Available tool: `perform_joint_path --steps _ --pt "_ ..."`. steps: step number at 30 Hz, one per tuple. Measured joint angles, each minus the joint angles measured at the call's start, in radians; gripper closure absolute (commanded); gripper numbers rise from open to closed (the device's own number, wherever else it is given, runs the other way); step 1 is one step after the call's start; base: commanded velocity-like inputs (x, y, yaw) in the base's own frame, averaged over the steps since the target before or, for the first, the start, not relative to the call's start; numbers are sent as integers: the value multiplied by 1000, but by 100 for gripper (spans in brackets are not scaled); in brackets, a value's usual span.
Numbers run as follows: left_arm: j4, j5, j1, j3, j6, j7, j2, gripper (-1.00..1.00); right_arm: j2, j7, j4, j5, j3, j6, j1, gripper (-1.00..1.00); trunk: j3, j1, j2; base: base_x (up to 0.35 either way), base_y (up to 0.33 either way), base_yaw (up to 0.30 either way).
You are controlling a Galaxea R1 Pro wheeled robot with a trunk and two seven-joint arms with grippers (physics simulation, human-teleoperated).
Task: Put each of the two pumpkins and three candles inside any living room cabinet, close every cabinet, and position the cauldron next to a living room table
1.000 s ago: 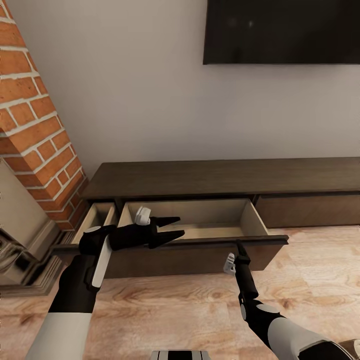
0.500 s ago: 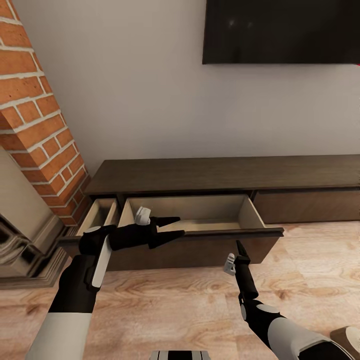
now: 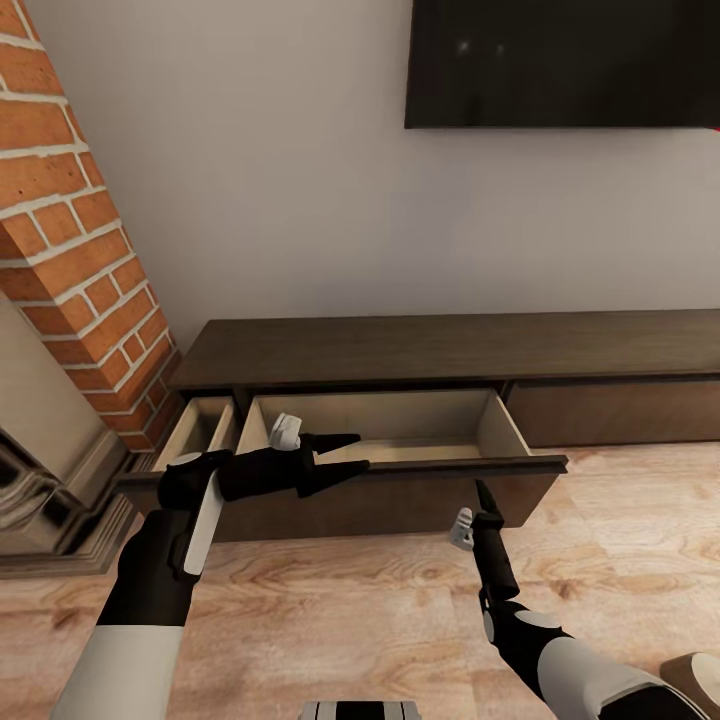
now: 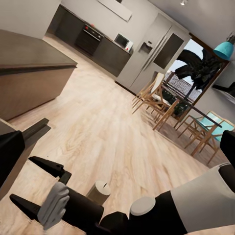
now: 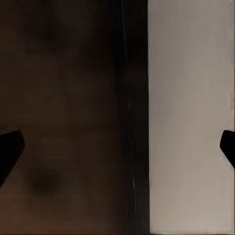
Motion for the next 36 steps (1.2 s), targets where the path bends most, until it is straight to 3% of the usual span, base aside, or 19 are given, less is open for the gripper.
perform_joint_path --steps 2,8,13,14,17,22,28,32,36 --pt "0 0 0 -1 0 4 -1 -100 -4 -43 -1 -1 -1 2 0 -100 0 0 0 0 0 0" --pt "0 0 0 -3 0 5 -3 -100 -15 -58 -26 -2 -1 -16 0 -100 0 0 0 0 0 0" --pt "1 0 0 -3 0 6 -5 -100 -71 -53 -43 -3 -3 -76 0 -100 0 0 0 0 0 0" --pt "2 -1 0 -4 0 6 -7 -100 -97 -51 -47 -4 -7 -98 0 -100 0 0 0 0 0 0" --pt "3 -1 1 -5 0 6 -8 -100 -141 -45 -66 -5 -14 -122 0 -100 0 0 0 0 0 0" --pt "2 -1 2 -6 0 7 -9 -100 -187 -1 -109 -10 -117 -155 0 -100 0 0 0 0 0 0" --pt "2 -2 2 -6 -3 7 -9 -100 -232 161 -195 -13 -230 -193 0 -100 0 0 0 0 0 0" --pt "2 -2 2 -6 -3 7 -8 -100 -237 239 -225 -14 -296 -196 0 -100 0 0 0 0 0 0" --pt "3 -1 2 -4 -3 7 -8 -100 -237 397 -295 -15 -401 -197 0 -100 0 0 0 0 0 0"
